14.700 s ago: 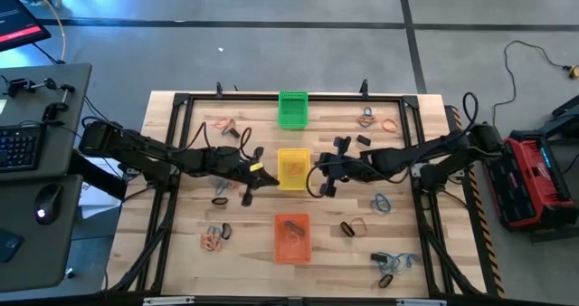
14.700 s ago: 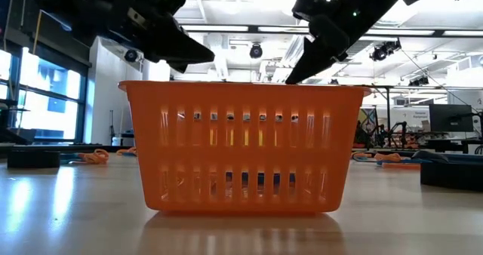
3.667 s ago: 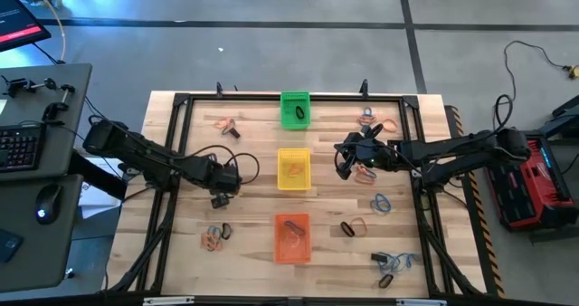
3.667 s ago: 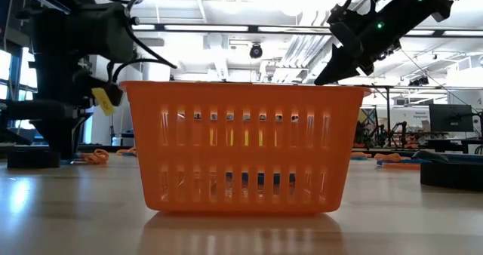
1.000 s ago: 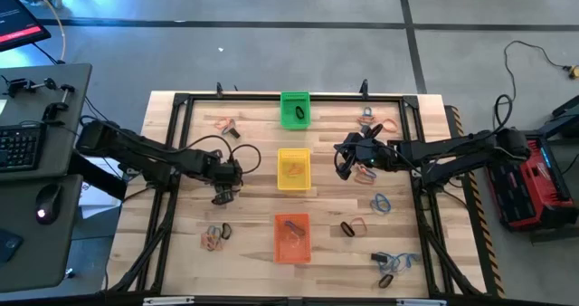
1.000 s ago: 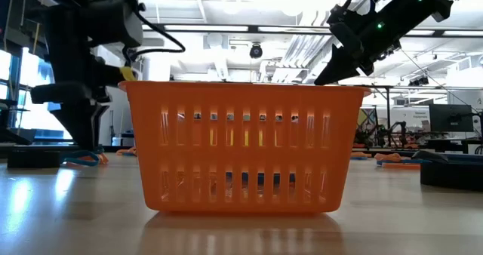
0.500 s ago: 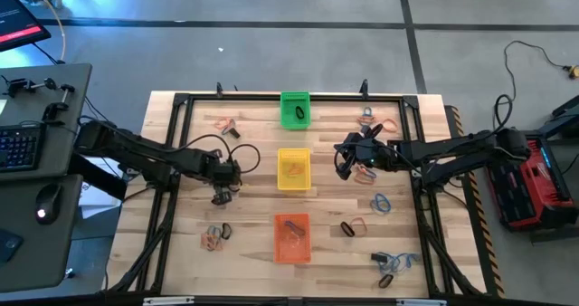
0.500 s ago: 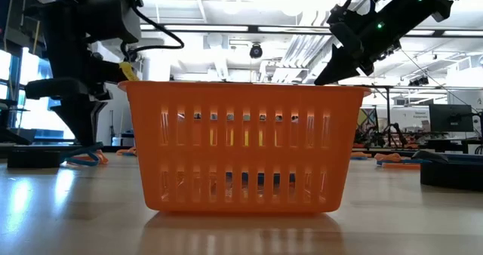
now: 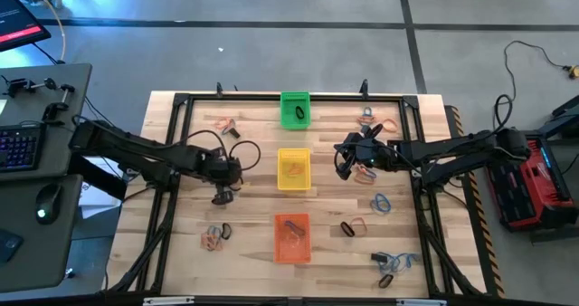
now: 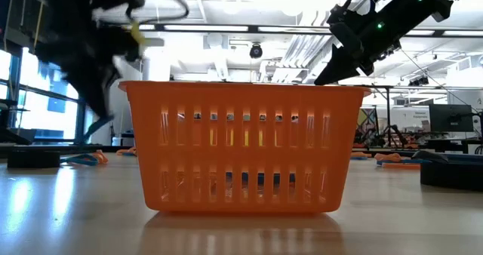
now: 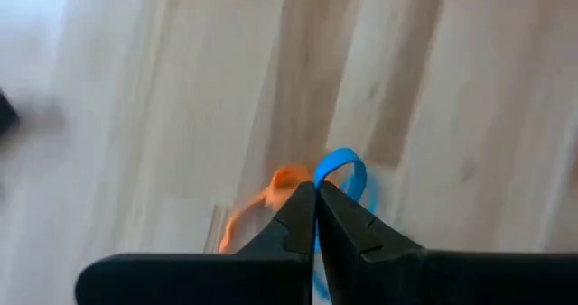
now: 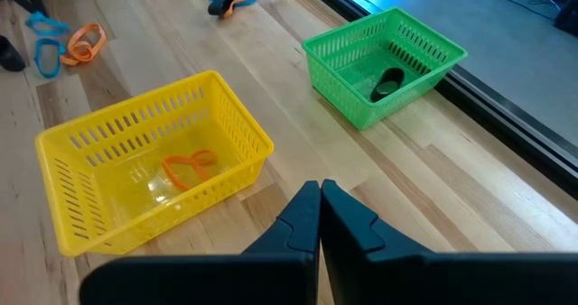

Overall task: Sort rubber bands into baskets
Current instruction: Put the blue rubber band into the orange bin

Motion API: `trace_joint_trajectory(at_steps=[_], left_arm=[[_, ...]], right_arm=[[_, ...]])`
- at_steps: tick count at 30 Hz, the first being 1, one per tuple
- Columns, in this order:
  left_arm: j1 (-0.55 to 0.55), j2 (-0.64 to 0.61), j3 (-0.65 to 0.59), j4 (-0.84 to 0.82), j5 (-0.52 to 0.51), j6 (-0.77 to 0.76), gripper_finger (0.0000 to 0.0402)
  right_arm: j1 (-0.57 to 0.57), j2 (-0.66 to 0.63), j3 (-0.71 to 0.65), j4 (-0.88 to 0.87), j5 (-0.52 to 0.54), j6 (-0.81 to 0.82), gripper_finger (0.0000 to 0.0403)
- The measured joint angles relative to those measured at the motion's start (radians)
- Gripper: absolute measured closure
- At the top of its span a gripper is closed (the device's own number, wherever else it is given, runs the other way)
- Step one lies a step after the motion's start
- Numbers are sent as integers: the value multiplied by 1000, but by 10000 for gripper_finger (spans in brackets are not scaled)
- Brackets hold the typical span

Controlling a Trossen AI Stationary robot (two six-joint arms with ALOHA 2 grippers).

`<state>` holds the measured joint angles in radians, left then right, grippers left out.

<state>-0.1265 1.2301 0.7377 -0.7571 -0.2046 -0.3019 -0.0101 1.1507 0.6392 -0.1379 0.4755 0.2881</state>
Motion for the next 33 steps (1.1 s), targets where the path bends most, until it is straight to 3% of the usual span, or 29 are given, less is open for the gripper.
trace_joint_trajectory(at_steps=[9, 20, 28, 33], left_arm=[[-20, 42, 186, 74, -8, 109, 401], [-81, 320, 490, 83, -7, 318, 401], [-97, 507, 698, 86, 226, 535, 401], [-96, 612, 769, 85, 300, 661, 401]], right_arm=[[0, 0, 0, 0, 0, 2, 403], [0, 0, 0, 0, 0, 2, 403], [0, 0, 0, 0, 0, 0, 403], [0, 0, 0, -4, 0, 0, 403]])
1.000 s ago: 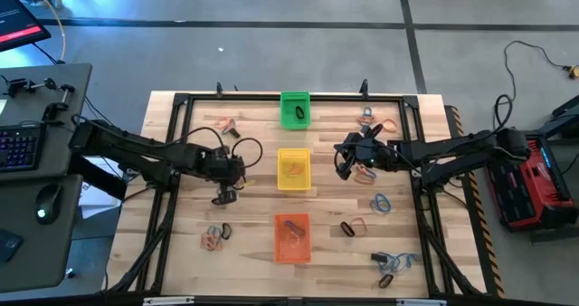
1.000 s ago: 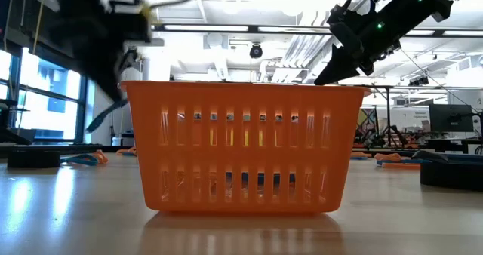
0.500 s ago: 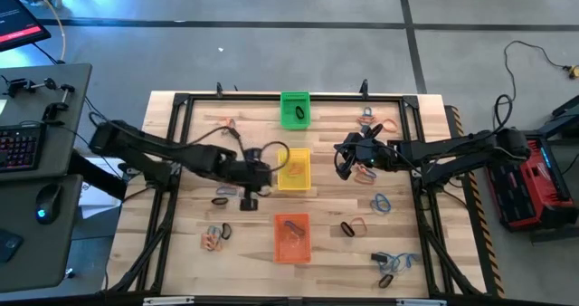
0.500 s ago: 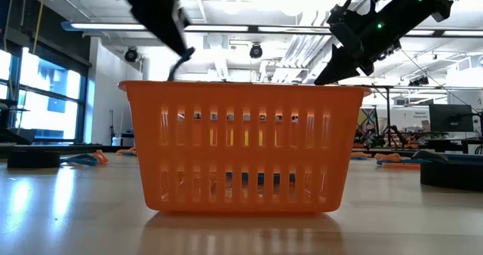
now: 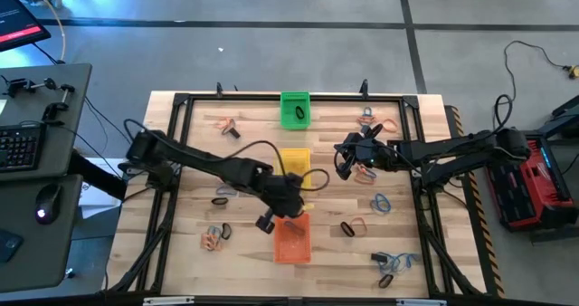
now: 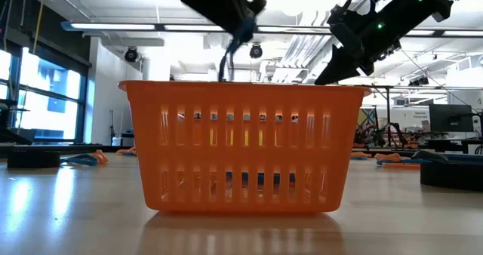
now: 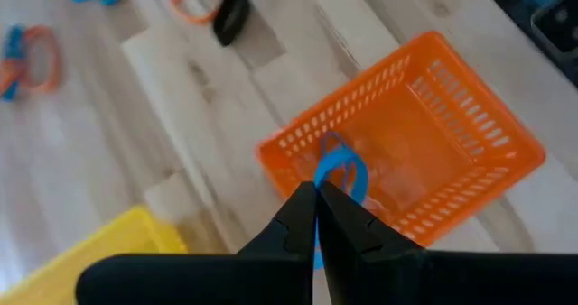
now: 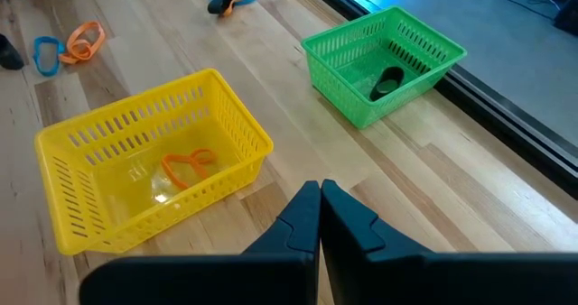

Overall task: Sort rubber bands into baskets
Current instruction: Put the blue rubber band into the orange bin, then put the black rubber band into the green bin

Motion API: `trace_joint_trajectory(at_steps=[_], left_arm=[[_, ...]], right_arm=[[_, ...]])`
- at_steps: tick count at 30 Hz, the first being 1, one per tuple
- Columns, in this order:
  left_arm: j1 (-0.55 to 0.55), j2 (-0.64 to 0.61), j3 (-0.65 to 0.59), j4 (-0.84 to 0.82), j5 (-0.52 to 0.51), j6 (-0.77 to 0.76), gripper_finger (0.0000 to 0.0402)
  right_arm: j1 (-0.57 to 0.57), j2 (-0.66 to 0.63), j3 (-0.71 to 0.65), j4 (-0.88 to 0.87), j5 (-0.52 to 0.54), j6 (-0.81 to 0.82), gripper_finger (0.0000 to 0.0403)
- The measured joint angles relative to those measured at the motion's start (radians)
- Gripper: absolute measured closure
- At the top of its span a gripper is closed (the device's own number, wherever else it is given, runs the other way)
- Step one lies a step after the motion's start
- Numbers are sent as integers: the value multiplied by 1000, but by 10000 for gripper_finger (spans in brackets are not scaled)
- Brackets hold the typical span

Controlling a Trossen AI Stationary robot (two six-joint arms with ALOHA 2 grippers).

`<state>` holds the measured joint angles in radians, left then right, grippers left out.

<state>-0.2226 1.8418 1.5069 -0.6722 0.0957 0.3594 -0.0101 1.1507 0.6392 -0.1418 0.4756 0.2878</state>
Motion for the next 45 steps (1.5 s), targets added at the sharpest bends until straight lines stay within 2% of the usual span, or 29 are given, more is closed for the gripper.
trace_joint_trajectory(at_steps=[6, 12, 16, 22, 26, 36, 41, 45], left_arm=[[0, 93, 35, 14, 132, 78, 401], [3, 150, 53, 30, 283, 95, 401], [11, 175, 53, 34, 339, 92, 401], [17, 209, 53, 46, 328, 106, 401], [20, 224, 53, 42, 259, 107, 391], [20, 232, 52, 20, 200, 95, 328], [16, 194, 52, -42, 105, 88, 307], [5, 128, 52, -84, 43, 68, 320]], right_arm=[[0, 0, 0, -15, -14, 0, 403], [0, 0, 0, -32, -17, 10, 403], [0, 0, 0, -34, -18, 26, 403], [0, 0, 0, -35, -24, 27, 403], [0, 0, 0, -42, -37, 30, 403], [0, 0, 0, -60, -41, 28, 403], [0, 0, 0, -61, -41, 24, 403], [0, 0, 0, -64, -41, 19, 403]])
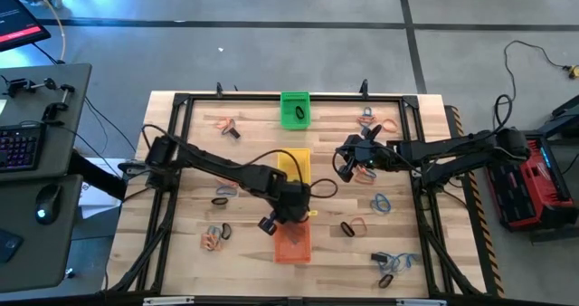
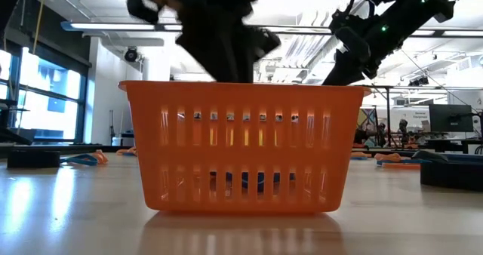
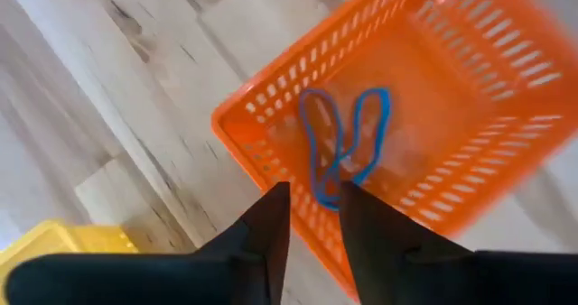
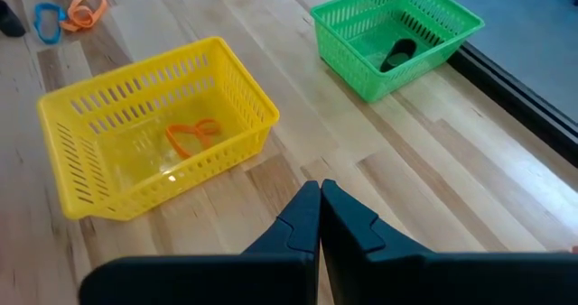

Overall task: Sort rubber bands into baskets
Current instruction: Put the black rubber band into the green bin

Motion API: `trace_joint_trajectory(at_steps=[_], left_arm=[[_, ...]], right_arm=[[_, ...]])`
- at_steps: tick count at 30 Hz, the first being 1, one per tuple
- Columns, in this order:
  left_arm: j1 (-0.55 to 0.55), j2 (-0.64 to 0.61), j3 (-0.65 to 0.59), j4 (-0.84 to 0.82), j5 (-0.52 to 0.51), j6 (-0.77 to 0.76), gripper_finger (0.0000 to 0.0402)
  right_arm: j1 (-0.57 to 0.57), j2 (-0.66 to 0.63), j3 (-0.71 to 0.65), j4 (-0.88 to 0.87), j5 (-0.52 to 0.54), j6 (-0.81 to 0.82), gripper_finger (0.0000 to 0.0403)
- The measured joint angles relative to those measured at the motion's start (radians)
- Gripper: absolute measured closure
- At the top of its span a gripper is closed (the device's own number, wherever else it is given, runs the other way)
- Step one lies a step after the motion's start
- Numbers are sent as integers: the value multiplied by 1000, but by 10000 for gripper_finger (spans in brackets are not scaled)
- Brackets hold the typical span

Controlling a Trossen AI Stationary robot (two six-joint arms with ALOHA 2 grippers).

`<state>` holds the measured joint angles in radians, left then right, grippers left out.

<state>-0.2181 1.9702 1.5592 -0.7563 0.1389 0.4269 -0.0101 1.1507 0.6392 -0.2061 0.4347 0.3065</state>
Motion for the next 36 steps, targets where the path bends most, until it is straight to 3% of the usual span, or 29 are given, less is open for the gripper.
trace_joint_trajectory(at_steps=[8, 14, 18, 25, 30, 36], left_arm=[[2, -182, -198, 101, 4, -130, 393], [-8, -345, -409, 189, -52, -270, 397], [-38, -453, -506, 163, -116, -380, 397], [-117, -599, -586, -1, -129, -634, 397], [-173, -643, -607, -121, -148, -812, 396], [-211, -649, -649, -190, -152, -920, 378]], right_arm=[[0, 0, 0, -22, -6, 7, 403], [0, 0, 0, -20, -5, 7, 403], [0, 0, 0, -14, -5, 8, 403], [0, 0, 0, -14, -5, 7, 403], [0, 0, 0, -11, -5, 7, 403], [0, 0, 0, -10, -4, 8, 403]])
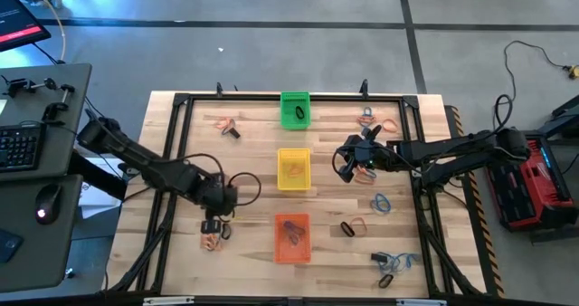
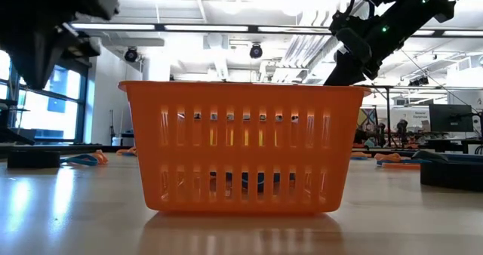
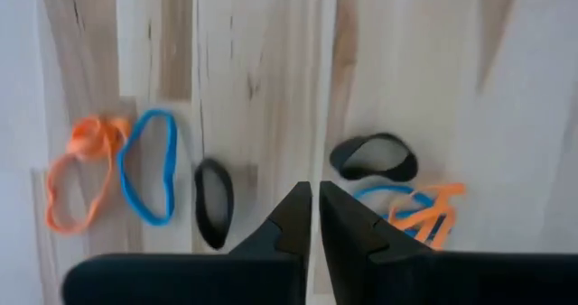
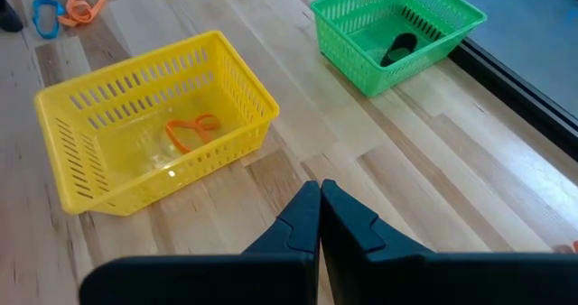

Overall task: Sort rubber bands into baskets
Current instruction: Put the black rubber band into the green bin

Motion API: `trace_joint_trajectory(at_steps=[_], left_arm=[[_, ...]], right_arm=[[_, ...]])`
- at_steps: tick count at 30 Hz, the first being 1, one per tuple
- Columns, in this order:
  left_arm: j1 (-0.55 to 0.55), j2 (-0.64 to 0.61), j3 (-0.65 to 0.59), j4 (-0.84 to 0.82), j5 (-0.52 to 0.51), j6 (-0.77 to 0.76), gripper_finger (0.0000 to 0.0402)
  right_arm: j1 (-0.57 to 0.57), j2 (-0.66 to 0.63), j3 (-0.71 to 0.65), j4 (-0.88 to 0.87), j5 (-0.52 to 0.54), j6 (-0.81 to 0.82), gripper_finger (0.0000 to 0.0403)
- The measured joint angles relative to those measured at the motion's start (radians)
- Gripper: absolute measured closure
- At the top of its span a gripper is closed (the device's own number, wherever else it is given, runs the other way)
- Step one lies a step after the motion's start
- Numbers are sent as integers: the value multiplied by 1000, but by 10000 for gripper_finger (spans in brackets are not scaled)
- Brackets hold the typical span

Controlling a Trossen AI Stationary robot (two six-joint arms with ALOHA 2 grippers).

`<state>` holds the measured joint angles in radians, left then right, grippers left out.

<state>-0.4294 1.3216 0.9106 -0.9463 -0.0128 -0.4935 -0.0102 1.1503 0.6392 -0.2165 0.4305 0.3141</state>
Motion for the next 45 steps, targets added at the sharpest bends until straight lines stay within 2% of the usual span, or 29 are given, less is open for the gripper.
trace_joint_trajectory(at_steps=[12, 20, 27, 32, 45], left_arm=[[62, 0, -135, 33, -44, -54, 277], [117, 0, -219, 62, -27, -54, 246], [122, 0, -276, 92, -11, -53, 244], [122, 0, -309, 130, 48, -53, 251], [122, 0, -310, 170, 52, -49, 335]], right_arm=[[0, 0, 0, 0, 0, 0, 403], [0, 0, 0, 0, 0, 0, 403], [0, 0, 0, 0, 1, 0, 403], [0, 0, 0, 0, 1, 0, 403], [0, 0, 0, 0, 1, 0, 403]])
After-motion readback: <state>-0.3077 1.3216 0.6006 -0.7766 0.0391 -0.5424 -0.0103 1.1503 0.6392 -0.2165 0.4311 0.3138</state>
